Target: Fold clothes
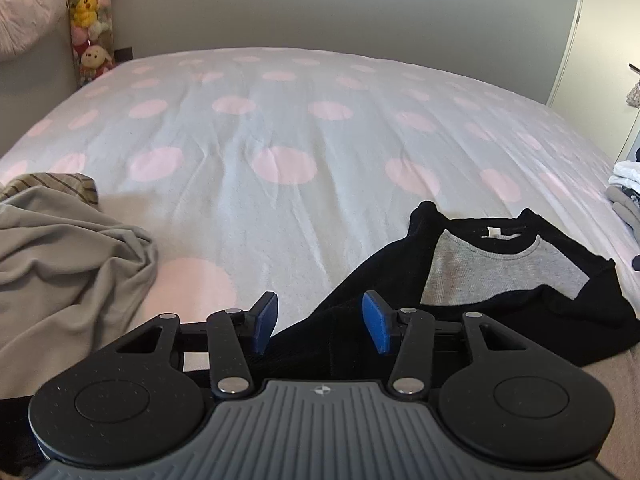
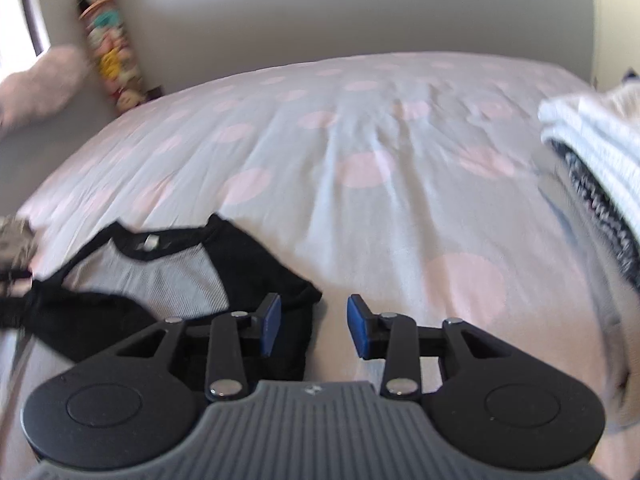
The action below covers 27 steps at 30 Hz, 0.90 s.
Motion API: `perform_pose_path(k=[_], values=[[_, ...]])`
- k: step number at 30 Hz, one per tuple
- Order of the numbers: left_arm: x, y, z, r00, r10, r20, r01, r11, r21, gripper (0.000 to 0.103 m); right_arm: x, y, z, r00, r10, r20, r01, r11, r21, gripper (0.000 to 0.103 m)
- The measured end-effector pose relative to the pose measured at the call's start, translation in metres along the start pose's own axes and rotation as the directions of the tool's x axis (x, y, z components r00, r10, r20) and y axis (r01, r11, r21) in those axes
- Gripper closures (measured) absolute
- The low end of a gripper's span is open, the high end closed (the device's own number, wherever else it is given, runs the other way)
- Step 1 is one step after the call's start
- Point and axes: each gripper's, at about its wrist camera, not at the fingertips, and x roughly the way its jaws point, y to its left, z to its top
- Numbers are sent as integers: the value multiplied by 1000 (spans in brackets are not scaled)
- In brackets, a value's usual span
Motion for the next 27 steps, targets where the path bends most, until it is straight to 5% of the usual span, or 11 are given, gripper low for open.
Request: perform_pose_path(k=[5, 8, 12, 21, 23, 27], values=[[19, -7, -3, 999, -27, -30, 27, 1000, 4, 87, 29, -9, 0, 998, 44, -42, -39, 993, 108, 62], [23, -9, -5, 999, -29, -24, 29, 1000, 3, 99, 36, -10, -2, 996, 73, -43, -67, 989, 129, 94], [20, -12, -2, 1000, -18, 19, 17, 1000, 5, 100, 29, -12, 7, 998, -7, 56, 1, 994, 106, 96], [36, -12, 0, 997, 80, -9, -80, 997, -6, 100, 53, -21, 4, 999, -53, 13, 51, 993, 109, 96], [34, -8, 1, 997, 81, -11, -81, 997, -20, 90, 48, -22, 2, 998, -57, 17, 55, 993, 101, 89], [13, 7, 0, 994, 113, 0, -113, 993, -35, 88, 27, -17, -4, 994, -100, 40, 98, 994, 58, 77]])
